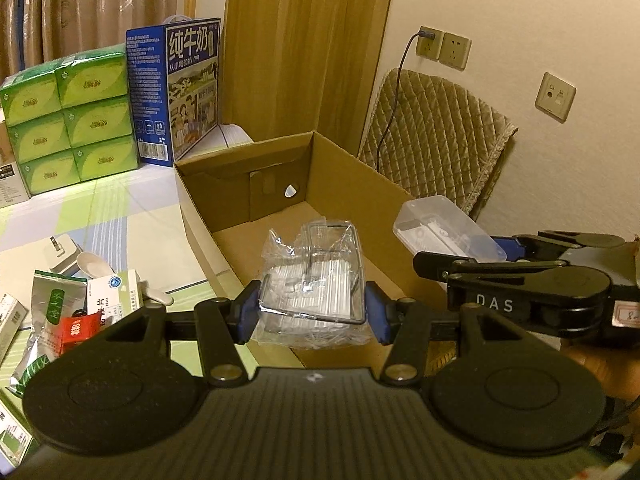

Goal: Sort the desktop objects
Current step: 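Carry both clear containers over the cardboard box with both grippers, then open both grippers to drop the containers into the cardboard box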

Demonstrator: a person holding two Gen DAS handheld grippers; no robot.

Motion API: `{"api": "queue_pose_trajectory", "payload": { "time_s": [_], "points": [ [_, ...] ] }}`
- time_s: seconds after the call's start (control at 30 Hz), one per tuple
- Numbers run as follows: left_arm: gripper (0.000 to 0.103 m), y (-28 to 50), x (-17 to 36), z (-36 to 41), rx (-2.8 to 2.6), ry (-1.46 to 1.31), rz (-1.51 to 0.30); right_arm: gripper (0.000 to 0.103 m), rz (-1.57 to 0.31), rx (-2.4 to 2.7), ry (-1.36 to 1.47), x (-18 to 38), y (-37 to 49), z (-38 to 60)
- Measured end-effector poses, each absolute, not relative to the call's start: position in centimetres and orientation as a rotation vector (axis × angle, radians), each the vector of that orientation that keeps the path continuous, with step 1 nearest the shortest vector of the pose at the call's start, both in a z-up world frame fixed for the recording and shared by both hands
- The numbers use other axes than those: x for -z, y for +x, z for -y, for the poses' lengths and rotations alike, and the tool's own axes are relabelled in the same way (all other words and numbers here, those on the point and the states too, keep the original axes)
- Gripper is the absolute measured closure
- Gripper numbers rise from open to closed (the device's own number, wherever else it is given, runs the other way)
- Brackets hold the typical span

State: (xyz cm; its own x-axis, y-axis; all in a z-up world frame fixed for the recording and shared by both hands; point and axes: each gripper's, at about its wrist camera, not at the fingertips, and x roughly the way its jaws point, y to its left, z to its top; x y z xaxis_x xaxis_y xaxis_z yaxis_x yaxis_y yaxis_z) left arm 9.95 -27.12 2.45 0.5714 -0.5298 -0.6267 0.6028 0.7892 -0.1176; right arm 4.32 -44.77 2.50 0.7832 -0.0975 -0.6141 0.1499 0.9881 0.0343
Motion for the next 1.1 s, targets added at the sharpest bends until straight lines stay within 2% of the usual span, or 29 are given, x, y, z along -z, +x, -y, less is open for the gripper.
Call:
{"api": "queue_pose_trajectory", "payload": {
  "time_s": [0.07, 0.1, 0.17, 0.53, 0.57, 0.6, 0.67, 1.1],
  "points": [
    [0.052, 10.2, -2.1, 27.4, 0.673, 0.116, -0.694, 0.049, -0.661, 0.136, 0.085, -2.4, 4.5, 44.9],
    [0.042, 10.3, -2.1, 27.6, 0.679, 0.115, -0.687, 0.049, -0.664, 0.136, 0.087, -2.3, 4.5, 45.0],
    [0.033, 10.5, -2.0, 27.8, 0.669, 0.122, -0.676, 0.049, -0.668, 0.137, 0.093, -2.1, 4.7, 45.1],
    [0.033, 11.0, -2.5, 24.2, 0.584, 0.067, -0.668, 0.049, -0.693, 0.084, 0.130, -1.4, 5.3, 44.5],
    [0.033, 11.0, -2.5, 23.8, 0.579, 0.065, -0.667, 0.047, -0.694, 0.072, 0.141, -1.3, 5.3, 44.4],
    [0.033, 11.0, -2.5, 23.5, 0.574, 0.064, -0.667, 0.039, -0.692, 0.070, 0.149, -1.3, 5.3, 44.3],
    [0.033, 11.0, -2.5, 22.9, 0.567, 0.064, -0.668, 0.036, -0.690, 0.068, 0.147, -1.3, 5.2, 44.1],
    [0.033, 10.4, -2.4, 18.9, 0.509, 0.032, -0.671, 0.034, -0.742, -0.089, -0.043, -0.4, 5.1, 38.8]
  ]
}}
